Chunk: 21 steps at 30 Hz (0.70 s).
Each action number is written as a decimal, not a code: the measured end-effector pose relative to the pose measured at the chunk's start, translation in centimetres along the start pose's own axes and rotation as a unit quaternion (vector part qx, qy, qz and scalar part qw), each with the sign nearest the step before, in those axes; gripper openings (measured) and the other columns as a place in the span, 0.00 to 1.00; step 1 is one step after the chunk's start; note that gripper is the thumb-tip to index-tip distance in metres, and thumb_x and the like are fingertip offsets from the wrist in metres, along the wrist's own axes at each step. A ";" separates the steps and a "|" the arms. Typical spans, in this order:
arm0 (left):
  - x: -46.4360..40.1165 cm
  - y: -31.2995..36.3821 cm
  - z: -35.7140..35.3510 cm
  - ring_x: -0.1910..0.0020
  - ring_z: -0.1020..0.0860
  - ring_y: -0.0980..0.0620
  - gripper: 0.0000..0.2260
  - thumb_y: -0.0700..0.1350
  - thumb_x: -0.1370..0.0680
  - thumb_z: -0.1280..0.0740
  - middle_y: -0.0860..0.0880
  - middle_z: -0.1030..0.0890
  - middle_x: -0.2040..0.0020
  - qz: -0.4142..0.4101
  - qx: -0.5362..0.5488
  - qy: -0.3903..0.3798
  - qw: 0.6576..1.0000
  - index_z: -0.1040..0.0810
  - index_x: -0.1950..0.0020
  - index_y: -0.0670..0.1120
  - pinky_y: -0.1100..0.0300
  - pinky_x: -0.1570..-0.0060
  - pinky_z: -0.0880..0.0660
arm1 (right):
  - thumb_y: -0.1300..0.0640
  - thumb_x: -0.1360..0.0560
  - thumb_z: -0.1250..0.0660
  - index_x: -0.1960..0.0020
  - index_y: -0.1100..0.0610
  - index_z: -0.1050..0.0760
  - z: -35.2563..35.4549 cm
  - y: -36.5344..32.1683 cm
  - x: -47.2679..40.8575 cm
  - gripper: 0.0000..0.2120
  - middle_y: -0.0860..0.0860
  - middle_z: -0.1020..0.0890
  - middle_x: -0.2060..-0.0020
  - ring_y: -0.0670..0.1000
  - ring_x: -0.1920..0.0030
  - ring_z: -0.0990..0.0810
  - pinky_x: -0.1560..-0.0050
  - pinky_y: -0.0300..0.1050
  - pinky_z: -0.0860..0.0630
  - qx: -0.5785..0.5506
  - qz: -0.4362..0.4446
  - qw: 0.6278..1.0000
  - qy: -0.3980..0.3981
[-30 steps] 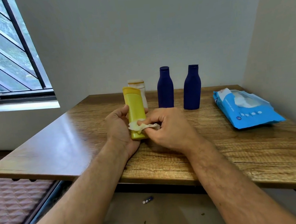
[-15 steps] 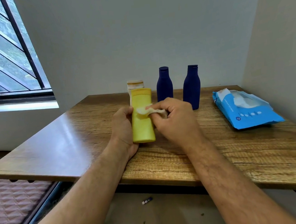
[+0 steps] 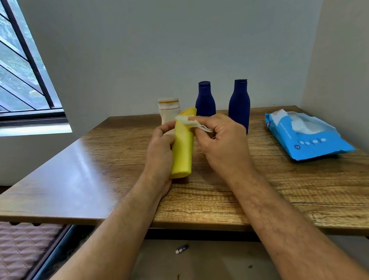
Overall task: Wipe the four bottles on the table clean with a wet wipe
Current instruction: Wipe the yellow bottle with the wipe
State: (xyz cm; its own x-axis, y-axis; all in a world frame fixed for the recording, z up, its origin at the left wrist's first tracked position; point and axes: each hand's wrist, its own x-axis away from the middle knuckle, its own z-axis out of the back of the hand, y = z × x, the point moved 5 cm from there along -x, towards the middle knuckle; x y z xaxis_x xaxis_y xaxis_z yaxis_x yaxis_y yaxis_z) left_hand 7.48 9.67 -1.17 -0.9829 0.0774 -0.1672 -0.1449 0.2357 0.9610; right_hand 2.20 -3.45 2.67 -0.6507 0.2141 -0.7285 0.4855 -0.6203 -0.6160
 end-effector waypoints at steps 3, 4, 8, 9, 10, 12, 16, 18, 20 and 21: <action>-0.1 -0.3 -0.1 0.44 0.20 0.42 0.11 0.45 0.18 0.38 0.42 0.19 0.39 0.007 0.002 -0.010 1.000 0.23 0.37 0.52 0.45 0.46 0.22 | 0.55 0.23 0.31 0.39 0.54 0.19 0.0 0.0 0.1 0.12 0.45 0.18 0.53 0.41 0.53 0.21 0.53 0.28 0.26 -0.009 -0.017 1.000 0.003; -0.2 -0.4 0.1 0.44 0.20 0.42 0.11 0.44 0.18 0.38 0.42 0.19 0.39 0.019 0.023 0.004 1.000 0.23 0.37 0.52 0.43 0.44 0.22 | 0.55 0.24 0.30 0.41 0.53 0.18 -0.2 0.0 0.2 0.12 0.45 0.18 0.54 0.41 0.53 0.20 0.54 0.30 0.24 -0.018 -0.017 1.000 -0.015; -1.4 -1.5 1.8 0.44 0.17 0.40 0.13 0.42 0.16 0.42 0.40 0.18 0.40 0.083 0.155 0.082 0.981 0.24 0.33 0.47 0.41 0.44 0.19 | 0.58 0.27 0.25 0.48 0.55 0.15 -1.6 -0.5 0.9 0.08 0.44 0.15 0.58 0.40 0.59 0.18 0.62 0.31 0.24 -0.073 -0.009 0.986 -0.150; -1.6 -1.6 2.2 0.47 0.16 0.40 0.14 0.43 0.15 0.43 0.40 0.18 0.41 0.093 0.171 0.096 0.976 0.25 0.31 0.46 0.42 0.46 0.18 | 0.59 0.27 0.25 0.49 0.56 0.15 -1.8 -0.6 1.1 0.08 0.45 0.15 0.59 0.39 0.61 0.18 0.64 0.30 0.25 -0.087 -0.015 0.981 -0.171; -1.8 -1.8 2.4 0.50 0.17 0.41 0.16 0.44 0.15 0.44 0.40 0.19 0.42 0.099 0.182 0.107 0.972 0.27 0.29 0.46 0.43 0.48 0.18 | 0.59 0.28 0.25 0.49 0.56 0.15 -1.9 -0.6 1.1 0.08 0.46 0.14 0.59 0.39 0.63 0.18 0.67 0.29 0.26 -0.100 -0.023 0.977 -0.187; -1.9 -2.0 2.6 0.47 0.18 0.41 0.16 0.46 0.15 0.44 0.40 0.20 0.42 0.108 0.197 0.123 0.967 0.28 0.28 0.47 0.39 0.44 0.20 | 0.60 0.28 0.24 0.50 0.57 0.15 -2.0 -0.6 1.3 0.07 0.45 0.15 0.62 0.39 0.66 0.19 0.70 0.27 0.28 -0.107 -0.027 0.972 -0.206; -2.0 -2.0 2.4 0.42 0.18 0.37 0.14 0.45 0.15 0.43 0.37 0.20 0.38 0.087 0.158 0.113 0.977 0.27 0.31 0.49 0.35 0.42 0.21 | 0.58 0.28 0.25 0.52 0.55 0.15 -2.0 -0.7 1.3 0.05 0.45 0.15 0.64 0.39 0.69 0.21 0.71 0.28 0.29 -0.111 -0.038 0.972 -0.203; -1.7 -1.8 1.9 0.45 0.16 0.39 0.14 0.45 0.17 0.40 0.38 0.18 0.40 0.079 0.132 0.081 0.985 0.25 0.32 0.49 0.37 0.44 0.20 | 0.57 0.27 0.26 0.53 0.55 0.15 -1.7 -0.6 1.1 0.04 0.44 0.17 0.68 0.39 0.72 0.22 0.72 0.30 0.30 -0.122 -0.057 0.975 -0.176; -1.3 -1.5 1.2 0.54 0.15 0.43 0.17 0.46 0.19 0.38 0.41 0.16 0.46 0.075 0.103 0.034 0.991 0.24 0.32 0.46 0.44 0.54 0.17 | 0.57 0.26 0.27 0.53 0.54 0.15 -1.4 -0.5 0.9 0.03 0.41 0.19 0.72 0.39 0.73 0.22 0.72 0.30 0.30 -0.129 -0.070 0.980 -0.133; -1.0 -1.3 0.9 0.62 0.17 0.47 0.17 0.48 0.18 0.39 0.42 0.17 0.52 0.072 0.087 0.009 0.994 0.25 0.32 0.43 0.51 0.64 0.18 | 0.56 0.25 0.28 0.51 0.53 0.16 -1.2 -0.5 0.8 0.04 0.41 0.18 0.71 0.40 0.71 0.21 0.71 0.31 0.29 -0.121 -0.072 0.984 -0.106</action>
State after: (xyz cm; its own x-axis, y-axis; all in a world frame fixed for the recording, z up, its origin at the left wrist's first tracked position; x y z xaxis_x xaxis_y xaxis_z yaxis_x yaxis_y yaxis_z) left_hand 8.70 10.12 -2.43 -0.9941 0.1052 -0.0258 0.0172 0.3884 0.9213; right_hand 2.16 -2.11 2.03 -0.8175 0.1082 -0.5656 0.4877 -0.3923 -0.7799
